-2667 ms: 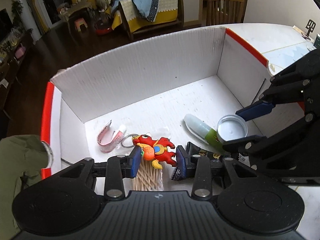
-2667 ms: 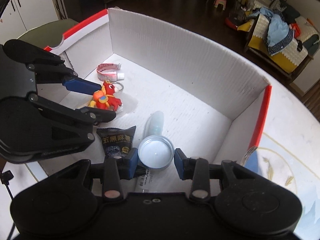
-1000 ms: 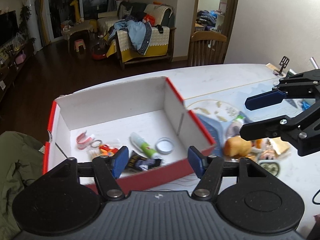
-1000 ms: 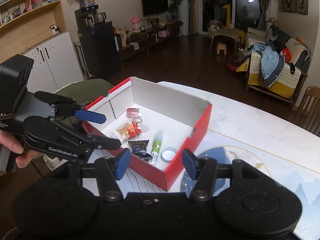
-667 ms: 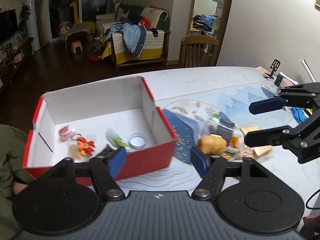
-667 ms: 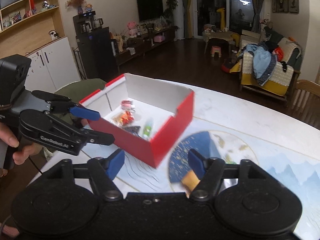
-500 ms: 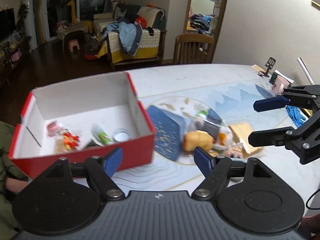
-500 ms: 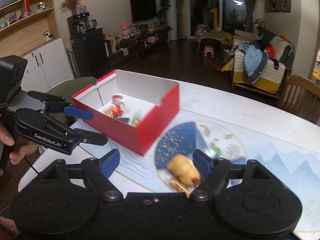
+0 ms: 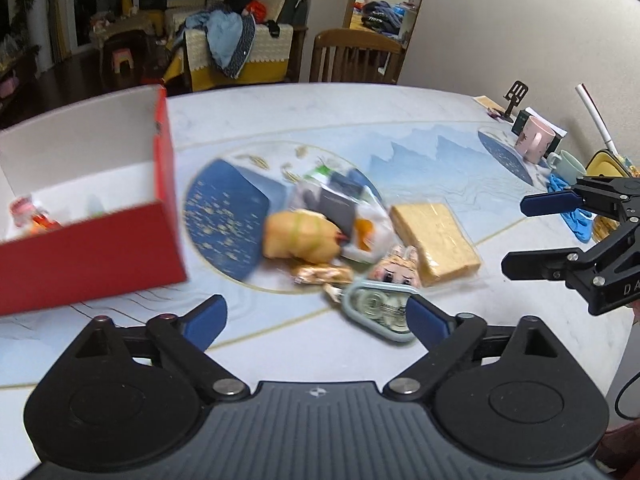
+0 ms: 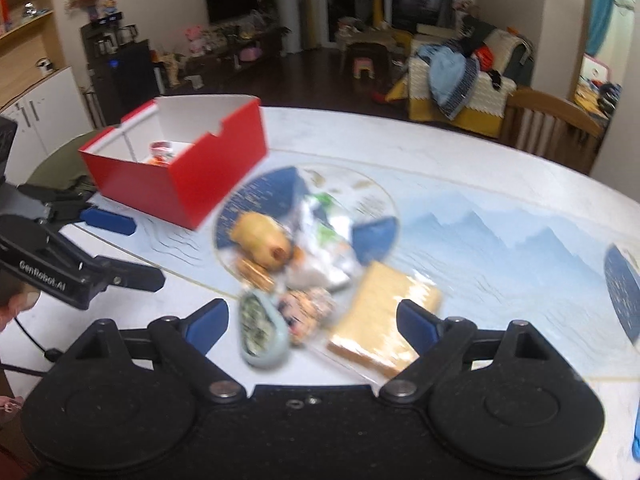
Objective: Organize objects
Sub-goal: 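Withdraw both tools from the box back over the table items, then reach the right tool to the sponge cake packet while the left tool reaches the grey correction tape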
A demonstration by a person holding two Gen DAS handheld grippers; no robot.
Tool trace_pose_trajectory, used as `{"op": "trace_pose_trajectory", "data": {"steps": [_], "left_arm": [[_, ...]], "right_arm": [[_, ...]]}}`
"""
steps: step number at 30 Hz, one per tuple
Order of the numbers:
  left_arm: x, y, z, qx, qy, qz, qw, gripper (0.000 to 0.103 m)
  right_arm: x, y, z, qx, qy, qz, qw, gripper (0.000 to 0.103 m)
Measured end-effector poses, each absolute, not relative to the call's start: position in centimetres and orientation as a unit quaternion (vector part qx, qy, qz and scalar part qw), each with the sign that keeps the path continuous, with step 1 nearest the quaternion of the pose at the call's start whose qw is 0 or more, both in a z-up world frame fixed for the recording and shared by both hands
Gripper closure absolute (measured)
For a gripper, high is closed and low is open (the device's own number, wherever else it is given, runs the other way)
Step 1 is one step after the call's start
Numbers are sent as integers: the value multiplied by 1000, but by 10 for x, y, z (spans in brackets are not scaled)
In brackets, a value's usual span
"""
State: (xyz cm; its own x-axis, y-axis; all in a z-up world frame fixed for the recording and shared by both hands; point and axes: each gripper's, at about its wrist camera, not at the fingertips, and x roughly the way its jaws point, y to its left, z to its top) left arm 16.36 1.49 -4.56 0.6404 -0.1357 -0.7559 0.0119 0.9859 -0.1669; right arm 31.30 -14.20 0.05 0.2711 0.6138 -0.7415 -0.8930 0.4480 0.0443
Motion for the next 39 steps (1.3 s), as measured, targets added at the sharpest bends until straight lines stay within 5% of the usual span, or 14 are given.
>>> {"op": "trace_pose_trajectory", "data": {"steps": [21, 39], "left_arm": [[225, -37, -99, -141, 489, 36, 860, 3], [225, -42, -118, -99, 508, 75, 852, 3]], "right_arm": [[384, -165, -40, -196, 401, 436, 782, 12], [413, -97, -85, -173, 469, 381, 778, 13]]}}
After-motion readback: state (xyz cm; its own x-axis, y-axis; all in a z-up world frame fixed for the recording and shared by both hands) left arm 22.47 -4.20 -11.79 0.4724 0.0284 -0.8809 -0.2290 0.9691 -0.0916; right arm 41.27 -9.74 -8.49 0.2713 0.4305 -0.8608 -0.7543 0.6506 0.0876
